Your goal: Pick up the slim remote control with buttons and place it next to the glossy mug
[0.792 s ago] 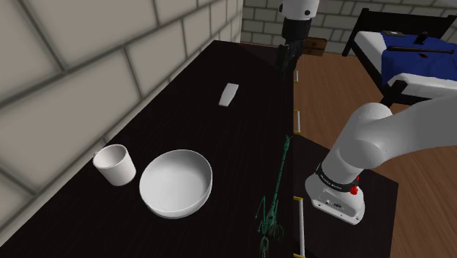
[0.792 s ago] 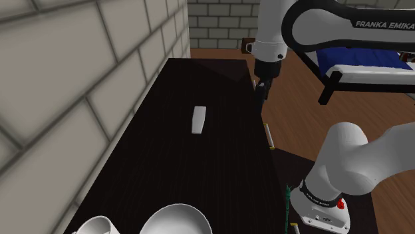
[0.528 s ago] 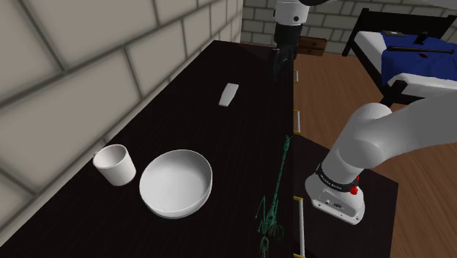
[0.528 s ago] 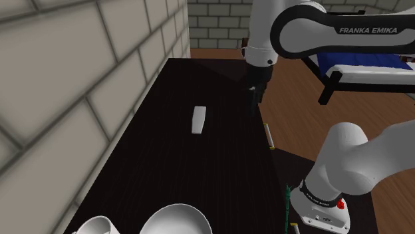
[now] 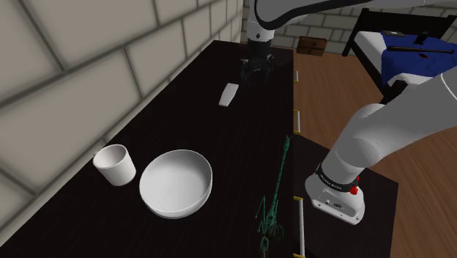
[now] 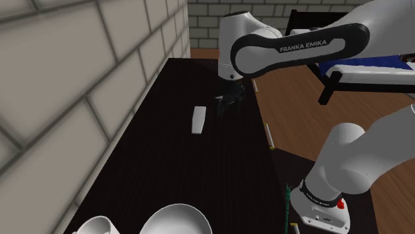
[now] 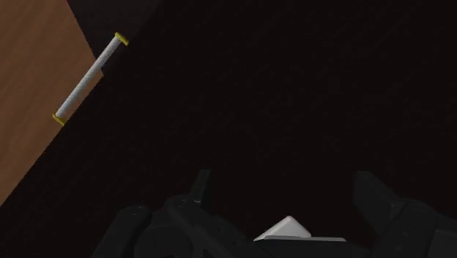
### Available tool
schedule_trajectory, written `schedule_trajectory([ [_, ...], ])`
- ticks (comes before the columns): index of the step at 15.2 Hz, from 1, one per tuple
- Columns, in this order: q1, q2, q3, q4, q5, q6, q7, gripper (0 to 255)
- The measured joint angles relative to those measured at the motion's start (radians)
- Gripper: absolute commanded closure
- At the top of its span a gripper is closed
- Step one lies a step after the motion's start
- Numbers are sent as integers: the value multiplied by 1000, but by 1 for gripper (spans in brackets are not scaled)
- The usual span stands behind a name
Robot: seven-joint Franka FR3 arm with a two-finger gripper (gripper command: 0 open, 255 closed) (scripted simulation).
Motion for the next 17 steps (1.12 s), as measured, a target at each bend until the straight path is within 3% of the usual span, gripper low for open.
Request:
schedule_trajectory([
  [11, -83, 397, 36, 182, -31, 247, 398, 0],
  [17, -109, 597, 11, 326, -63, 316, 601, 0],
])
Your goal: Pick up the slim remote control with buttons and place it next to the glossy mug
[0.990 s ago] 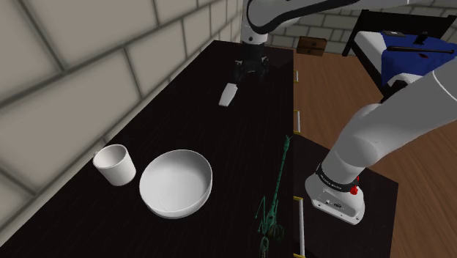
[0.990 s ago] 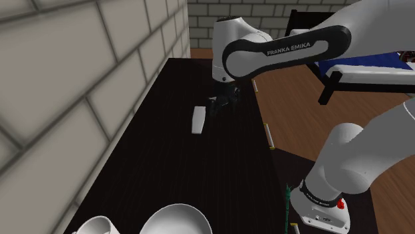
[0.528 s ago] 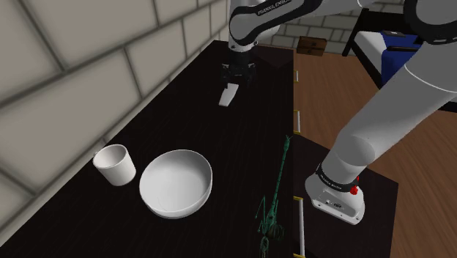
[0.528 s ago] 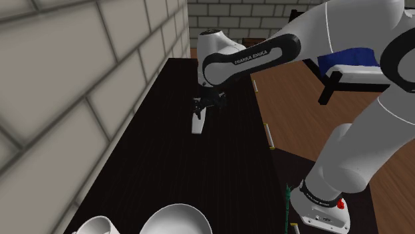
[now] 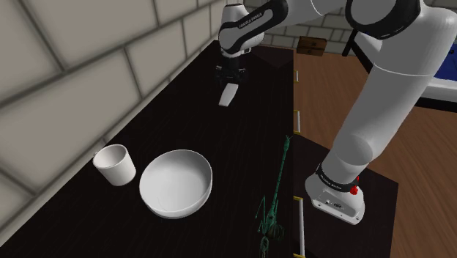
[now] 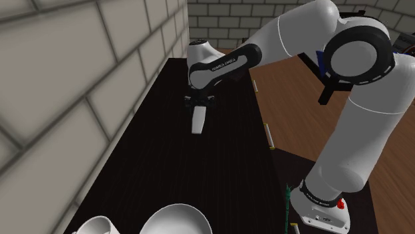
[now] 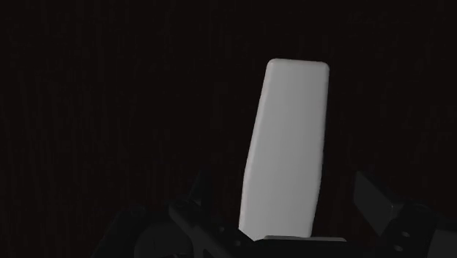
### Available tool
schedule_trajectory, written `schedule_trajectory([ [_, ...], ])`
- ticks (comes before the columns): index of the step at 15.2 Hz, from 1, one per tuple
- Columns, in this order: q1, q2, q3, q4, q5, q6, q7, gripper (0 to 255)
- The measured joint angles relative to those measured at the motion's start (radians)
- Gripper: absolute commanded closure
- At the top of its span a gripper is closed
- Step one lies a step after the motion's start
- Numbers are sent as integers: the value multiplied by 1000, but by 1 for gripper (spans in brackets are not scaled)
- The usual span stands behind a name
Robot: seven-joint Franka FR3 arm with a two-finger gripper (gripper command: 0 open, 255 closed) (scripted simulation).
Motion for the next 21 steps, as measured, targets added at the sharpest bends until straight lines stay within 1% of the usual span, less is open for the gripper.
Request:
schedule_trajectory([
  [2, -6, 60, -13, 40, -7, 23, 54, 0],
  [4, -7, 87, -18, 50, -9, 41, 71, 0],
  [10, -6, 129, -20, 29, -12, 105, 81, 0],
  [16, -6, 136, -20, 26, -13, 116, 81, 0],
  [17, -6, 136, -20, 25, -13, 116, 81, 255],
  [21, -6, 136, -20, 25, -13, 116, 81, 255],
])
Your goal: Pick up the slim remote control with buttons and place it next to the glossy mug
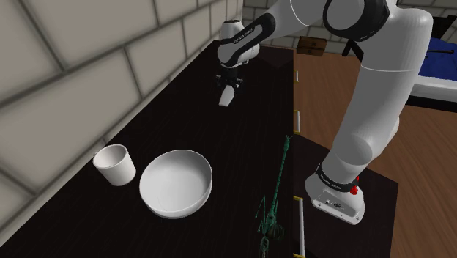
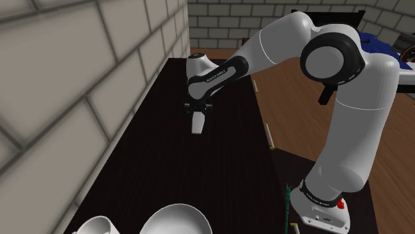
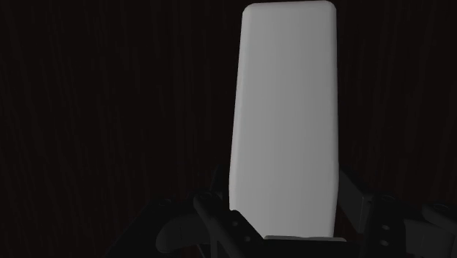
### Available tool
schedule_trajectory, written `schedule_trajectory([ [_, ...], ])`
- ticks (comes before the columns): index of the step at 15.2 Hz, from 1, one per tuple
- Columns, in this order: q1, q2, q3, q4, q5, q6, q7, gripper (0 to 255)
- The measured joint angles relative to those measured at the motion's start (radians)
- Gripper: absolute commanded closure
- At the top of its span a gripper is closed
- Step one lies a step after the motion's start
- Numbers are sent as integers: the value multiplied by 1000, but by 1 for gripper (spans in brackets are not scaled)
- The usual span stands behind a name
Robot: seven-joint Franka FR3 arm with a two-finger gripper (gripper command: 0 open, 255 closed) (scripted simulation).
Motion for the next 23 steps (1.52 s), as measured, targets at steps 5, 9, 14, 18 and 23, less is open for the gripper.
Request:
schedule_trajectory([
  [5, 0, 0, 0, 0, 0, 0, 0, 255],
  [9, 0, -14, 0, 10, 1, -24, -1, 255],
  [14, -1, -50, 1, 34, 3, -83, -3, 255],
  [18, 0, -74, 2, 59, 5, -132, -2, 255],
  [23, -1, -100, 2, 95, 6, -194, -3, 255],
])
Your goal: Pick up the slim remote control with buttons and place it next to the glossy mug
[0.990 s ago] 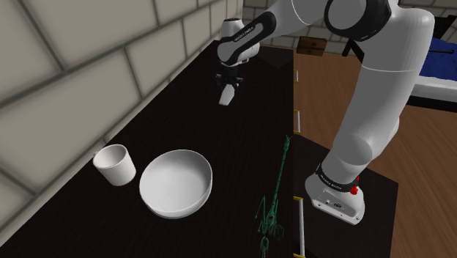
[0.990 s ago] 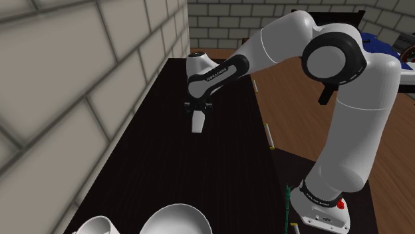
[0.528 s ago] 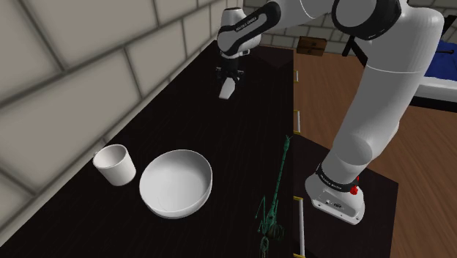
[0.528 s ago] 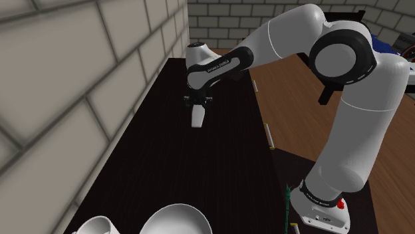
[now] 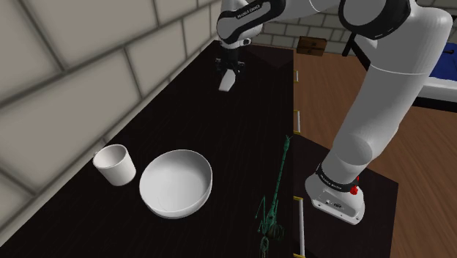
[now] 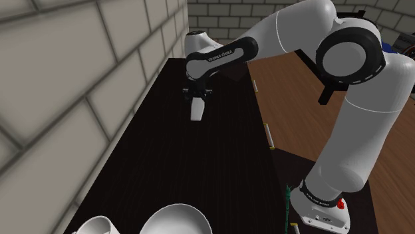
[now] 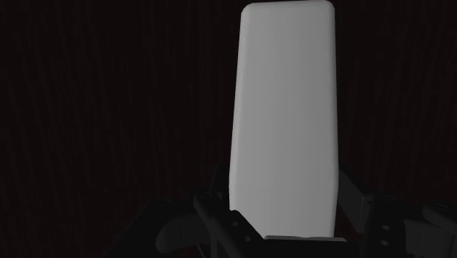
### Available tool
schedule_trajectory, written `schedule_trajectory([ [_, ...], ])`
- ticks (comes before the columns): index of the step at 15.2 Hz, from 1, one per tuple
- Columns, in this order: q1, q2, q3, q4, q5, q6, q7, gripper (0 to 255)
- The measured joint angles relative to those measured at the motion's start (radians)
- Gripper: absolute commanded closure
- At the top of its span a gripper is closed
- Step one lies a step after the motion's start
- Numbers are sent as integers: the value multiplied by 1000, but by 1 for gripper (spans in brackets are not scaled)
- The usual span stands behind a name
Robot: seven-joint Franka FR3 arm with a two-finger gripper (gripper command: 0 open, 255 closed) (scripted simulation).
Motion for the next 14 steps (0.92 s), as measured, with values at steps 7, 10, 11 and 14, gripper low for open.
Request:
schedule_trajectory([
  [7, -1, -28, 0, 57, 2, -85, -3, 255],
  [10, -1, -38, 0, 89, 2, -127, -3, 255],
  [11, -1, -40, 0, 99, 2, -138, -3, 255],
  [14, -1, -46, 0, 133, 3, -179, -3, 255],
])
